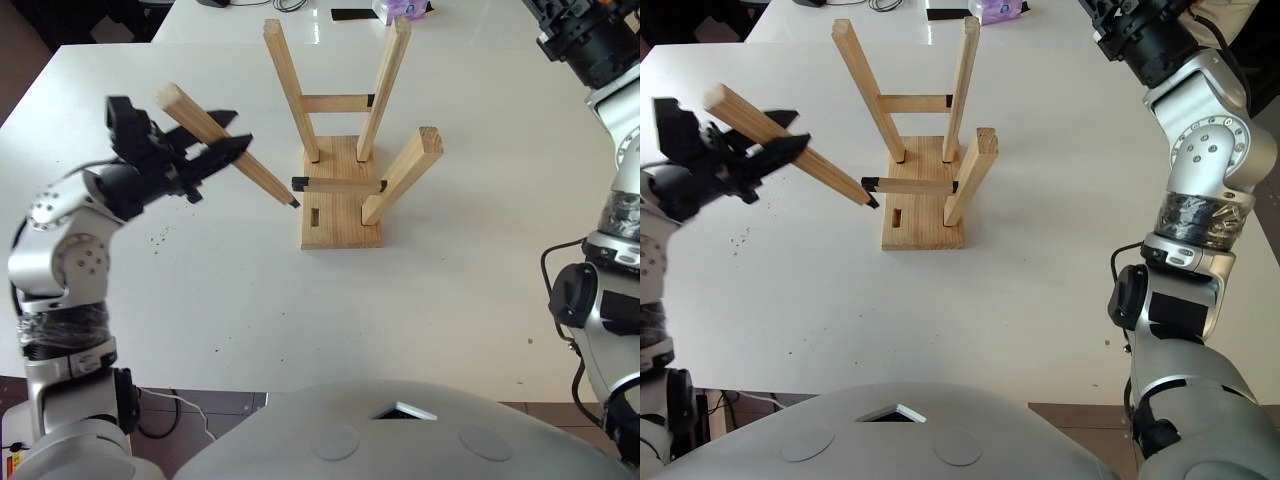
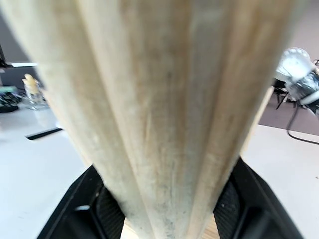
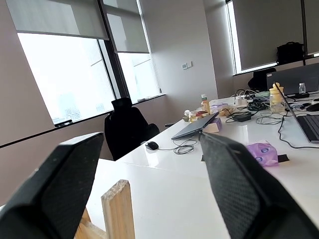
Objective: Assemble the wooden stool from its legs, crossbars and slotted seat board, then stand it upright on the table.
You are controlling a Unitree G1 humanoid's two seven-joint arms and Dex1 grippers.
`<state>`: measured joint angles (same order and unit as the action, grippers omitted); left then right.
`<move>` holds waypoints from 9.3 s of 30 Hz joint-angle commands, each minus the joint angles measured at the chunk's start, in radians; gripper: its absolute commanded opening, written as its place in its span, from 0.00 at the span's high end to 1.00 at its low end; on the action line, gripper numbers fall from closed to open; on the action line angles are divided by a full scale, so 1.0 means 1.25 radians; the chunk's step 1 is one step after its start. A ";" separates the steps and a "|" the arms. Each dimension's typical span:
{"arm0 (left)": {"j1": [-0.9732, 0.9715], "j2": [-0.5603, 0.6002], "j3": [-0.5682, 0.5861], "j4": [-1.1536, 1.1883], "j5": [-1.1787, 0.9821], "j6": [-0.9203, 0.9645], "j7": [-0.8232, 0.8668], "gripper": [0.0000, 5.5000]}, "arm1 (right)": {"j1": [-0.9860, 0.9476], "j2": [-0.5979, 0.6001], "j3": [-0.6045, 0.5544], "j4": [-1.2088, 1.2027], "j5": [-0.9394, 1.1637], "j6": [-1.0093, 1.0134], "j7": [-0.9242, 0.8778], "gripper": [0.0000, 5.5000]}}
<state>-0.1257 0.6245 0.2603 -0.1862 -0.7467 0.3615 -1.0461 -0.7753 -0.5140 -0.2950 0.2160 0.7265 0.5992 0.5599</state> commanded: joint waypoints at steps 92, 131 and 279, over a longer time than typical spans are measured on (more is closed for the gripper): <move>-0.074 0.107 -0.201 0.048 0.123 -0.080 -0.218 0.63 | 0.109 0.052 -0.031 -0.102 -0.029 0.000 -0.006 0.36; -0.092 0.156 -0.257 -0.004 0.172 -0.006 -0.138 0.63 | 0.080 0.076 0.038 -0.706 0.624 0.135 -0.476 0.87; -0.135 -0.174 -0.159 -0.385 -0.298 0.149 0.906 1.00 | 0.298 0.115 0.174 -0.577 0.311 0.016 -0.286 1.00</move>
<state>-0.2549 0.4186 0.0082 -0.6938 -1.1170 0.5540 0.0627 -0.3486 -0.3857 -0.0077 -0.5115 1.0156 0.5919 0.2532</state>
